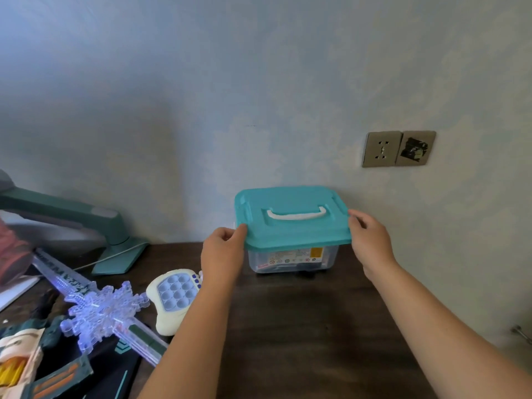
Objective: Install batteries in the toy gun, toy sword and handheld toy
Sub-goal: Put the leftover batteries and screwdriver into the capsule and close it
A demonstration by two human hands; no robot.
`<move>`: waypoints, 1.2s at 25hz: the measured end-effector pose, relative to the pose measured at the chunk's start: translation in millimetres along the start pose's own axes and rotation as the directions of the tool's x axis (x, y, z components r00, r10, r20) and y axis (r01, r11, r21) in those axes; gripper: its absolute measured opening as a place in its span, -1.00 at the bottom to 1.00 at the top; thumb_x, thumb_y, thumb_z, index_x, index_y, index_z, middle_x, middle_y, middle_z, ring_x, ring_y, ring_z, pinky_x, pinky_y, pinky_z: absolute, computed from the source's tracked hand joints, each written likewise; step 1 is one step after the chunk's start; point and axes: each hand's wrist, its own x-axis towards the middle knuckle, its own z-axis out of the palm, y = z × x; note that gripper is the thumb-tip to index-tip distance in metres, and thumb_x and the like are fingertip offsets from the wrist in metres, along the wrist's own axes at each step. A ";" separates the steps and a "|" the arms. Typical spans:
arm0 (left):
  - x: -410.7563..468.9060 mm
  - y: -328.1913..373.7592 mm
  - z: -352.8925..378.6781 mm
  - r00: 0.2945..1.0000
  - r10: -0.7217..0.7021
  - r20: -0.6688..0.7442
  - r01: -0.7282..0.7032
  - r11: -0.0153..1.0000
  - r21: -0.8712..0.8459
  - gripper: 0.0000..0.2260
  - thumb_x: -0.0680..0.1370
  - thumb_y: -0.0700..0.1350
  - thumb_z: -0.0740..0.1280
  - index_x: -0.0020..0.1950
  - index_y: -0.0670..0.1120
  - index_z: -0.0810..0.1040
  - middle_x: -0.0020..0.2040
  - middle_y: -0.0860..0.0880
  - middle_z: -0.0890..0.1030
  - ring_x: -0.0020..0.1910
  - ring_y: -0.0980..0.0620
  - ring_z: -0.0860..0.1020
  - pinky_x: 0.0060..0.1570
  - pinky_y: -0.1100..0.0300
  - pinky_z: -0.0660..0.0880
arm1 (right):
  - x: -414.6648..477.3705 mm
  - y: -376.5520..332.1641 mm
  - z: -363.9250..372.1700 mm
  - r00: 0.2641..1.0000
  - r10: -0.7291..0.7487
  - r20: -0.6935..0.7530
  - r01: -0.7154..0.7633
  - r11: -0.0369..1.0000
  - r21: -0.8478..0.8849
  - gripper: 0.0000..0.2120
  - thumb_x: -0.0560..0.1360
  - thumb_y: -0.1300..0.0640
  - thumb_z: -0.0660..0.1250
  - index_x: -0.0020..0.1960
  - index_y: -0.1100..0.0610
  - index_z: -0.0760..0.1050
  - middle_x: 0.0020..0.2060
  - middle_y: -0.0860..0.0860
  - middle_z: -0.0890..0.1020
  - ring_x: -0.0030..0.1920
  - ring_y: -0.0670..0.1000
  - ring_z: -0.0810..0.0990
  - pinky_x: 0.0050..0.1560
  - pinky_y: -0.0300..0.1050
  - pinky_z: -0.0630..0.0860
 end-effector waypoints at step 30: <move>8.5 -25.0 25.6 0.939 -0.264 0.218 0.340 0.795 -0.501 -0.76 0.53 -0.01 0.39 0.14 -0.07 0.63 -0.01 -0.06 0.72 0.03 -0.10 0.67 0.13 -0.06 0.58 | -5.9 18.9 8.8 0.869 0.447 0.211 -0.494 0.767 0.410 -0.79 0.49 0.06 0.38 0.10 0.08 0.54 -0.05 0.08 0.69 -0.02 0.08 0.66 0.01 0.04 0.59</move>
